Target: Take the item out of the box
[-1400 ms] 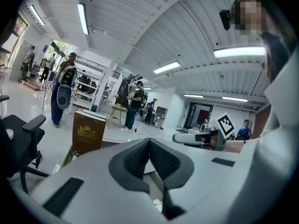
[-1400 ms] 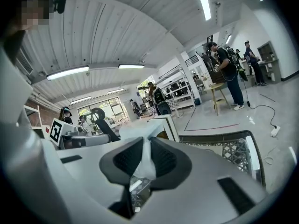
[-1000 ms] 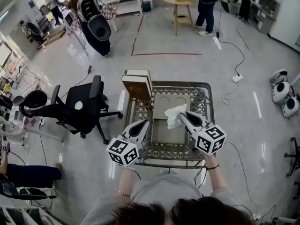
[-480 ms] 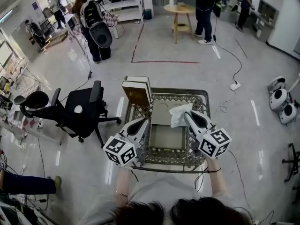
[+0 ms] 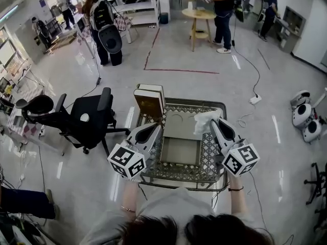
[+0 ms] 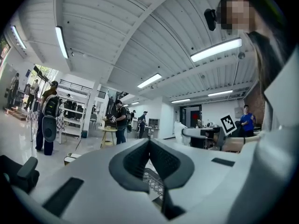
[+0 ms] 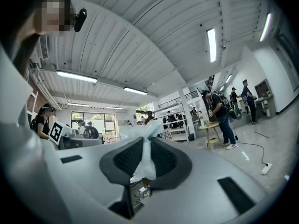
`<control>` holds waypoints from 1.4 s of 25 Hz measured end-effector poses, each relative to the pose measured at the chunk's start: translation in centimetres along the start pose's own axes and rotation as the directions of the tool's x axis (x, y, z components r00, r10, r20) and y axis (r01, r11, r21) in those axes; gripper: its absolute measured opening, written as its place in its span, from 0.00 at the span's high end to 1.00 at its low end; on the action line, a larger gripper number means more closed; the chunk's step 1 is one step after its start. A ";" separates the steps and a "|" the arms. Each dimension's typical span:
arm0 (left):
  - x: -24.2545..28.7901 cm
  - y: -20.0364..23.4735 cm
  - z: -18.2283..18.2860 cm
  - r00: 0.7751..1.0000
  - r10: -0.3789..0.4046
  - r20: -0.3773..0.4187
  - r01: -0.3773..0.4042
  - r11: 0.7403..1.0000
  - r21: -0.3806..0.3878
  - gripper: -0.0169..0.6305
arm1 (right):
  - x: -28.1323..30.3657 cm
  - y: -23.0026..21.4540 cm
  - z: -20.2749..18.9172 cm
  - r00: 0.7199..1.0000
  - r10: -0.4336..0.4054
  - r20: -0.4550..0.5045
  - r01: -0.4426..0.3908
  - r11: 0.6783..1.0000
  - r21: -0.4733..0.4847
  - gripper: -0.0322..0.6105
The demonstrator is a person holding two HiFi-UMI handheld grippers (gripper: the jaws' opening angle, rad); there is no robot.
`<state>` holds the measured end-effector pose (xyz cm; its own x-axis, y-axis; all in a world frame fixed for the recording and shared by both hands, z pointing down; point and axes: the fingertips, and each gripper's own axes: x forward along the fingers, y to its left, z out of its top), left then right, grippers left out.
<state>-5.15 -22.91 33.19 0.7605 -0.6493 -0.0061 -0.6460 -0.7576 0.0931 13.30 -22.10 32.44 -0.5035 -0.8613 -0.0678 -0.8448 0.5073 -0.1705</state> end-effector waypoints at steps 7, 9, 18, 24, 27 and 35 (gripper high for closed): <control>-0.6 0.7 1.2 0.999 0.024 0.024 -0.024 1.000 0.018 0.95 | -0.5 -1.0 1.2 0.999 -0.036 0.029 0.036 0.999 -0.018 0.84; -0.7 0.9 1.2 0.999 0.030 0.027 -0.031 0.999 0.019 0.95 | -0.6 -1.4 1.3 0.998 -0.051 0.033 0.052 0.998 -0.030 0.84; -0.4 1.7 1.4 0.999 0.033 0.029 -0.033 0.999 0.018 0.95 | -0.4 -2.0 1.3 0.996 -0.079 0.041 0.080 0.996 -0.035 0.85; -0.2 1.9 1.0 0.999 0.032 0.026 -0.032 0.999 0.016 0.95 | -0.2 -2.3 1.0 0.996 -0.080 0.042 0.082 0.996 -0.036 0.85; -0.2 2.0 1.0 0.999 0.030 0.027 -0.030 0.999 0.015 0.95 | -0.1 -2.2 0.9 0.996 -0.081 0.037 0.083 0.996 -0.041 0.85; -0.2 1.7 1.3 0.999 0.024 0.026 -0.024 1.000 0.020 0.95 | -0.2 -1.9 1.3 0.996 -0.084 0.040 0.086 0.995 -0.053 0.85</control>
